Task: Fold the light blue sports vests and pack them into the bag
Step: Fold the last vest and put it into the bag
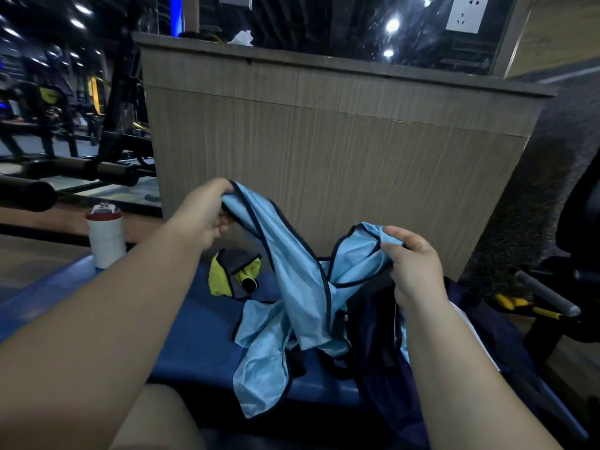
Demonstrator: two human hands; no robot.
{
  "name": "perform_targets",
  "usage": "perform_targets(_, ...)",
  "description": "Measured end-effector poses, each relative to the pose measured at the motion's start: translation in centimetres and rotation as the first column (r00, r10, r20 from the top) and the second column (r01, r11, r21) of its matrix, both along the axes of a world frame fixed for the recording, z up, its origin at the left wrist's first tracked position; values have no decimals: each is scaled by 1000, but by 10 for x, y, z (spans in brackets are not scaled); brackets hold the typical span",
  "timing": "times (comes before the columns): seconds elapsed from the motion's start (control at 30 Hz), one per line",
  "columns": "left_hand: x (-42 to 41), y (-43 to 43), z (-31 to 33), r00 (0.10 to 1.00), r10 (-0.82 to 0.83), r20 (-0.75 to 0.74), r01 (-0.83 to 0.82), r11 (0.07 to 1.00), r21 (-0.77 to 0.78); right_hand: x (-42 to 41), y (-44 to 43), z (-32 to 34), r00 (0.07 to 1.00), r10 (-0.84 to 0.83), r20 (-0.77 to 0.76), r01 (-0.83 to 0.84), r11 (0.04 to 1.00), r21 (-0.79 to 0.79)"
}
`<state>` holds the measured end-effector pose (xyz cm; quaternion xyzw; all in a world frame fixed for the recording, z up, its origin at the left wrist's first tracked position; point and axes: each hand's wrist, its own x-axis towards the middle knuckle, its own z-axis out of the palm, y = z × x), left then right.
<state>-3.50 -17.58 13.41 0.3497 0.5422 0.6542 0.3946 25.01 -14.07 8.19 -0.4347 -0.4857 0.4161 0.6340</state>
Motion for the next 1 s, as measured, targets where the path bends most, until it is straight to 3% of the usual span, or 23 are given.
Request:
perform_targets(0.17,0,-1,-13,996,-89,2,88,990,-112,-4,0,-4,999,-38,-5,38,999,-14)
perform_targets(0.3,16,-4,-20,978,-206,40,207,978,-20,-17,-5,-4,999,28,18,-28,999,25)
perform_targets(0.53,62,-18,1,867,-419,-269,478,852,214,-45,-23,-10,955,265,132,-256,963,-80)
perform_targets(0.67,71,-24,11,827,-445,-343,537,807,247,-52,-29,-11,969,230,92,-216,966,-145)
perform_targets(0.77,75,-21,10,837,-350,-421,465,859,212,-54,-35,-6,931,358,-73,-365,917,-162)
perform_targets(0.87,80,-13,4,852,-117,-510,254,945,207,-57,-47,3,829,507,-237,-539,837,-96)
perform_targets(0.93,80,-8,0,844,15,-536,131,964,233,-56,-52,6,775,592,-222,-622,777,-98)
perform_targets(1.0,78,-5,-3,811,100,-577,58,967,249,-59,-55,5,796,592,-126,-604,790,-105)
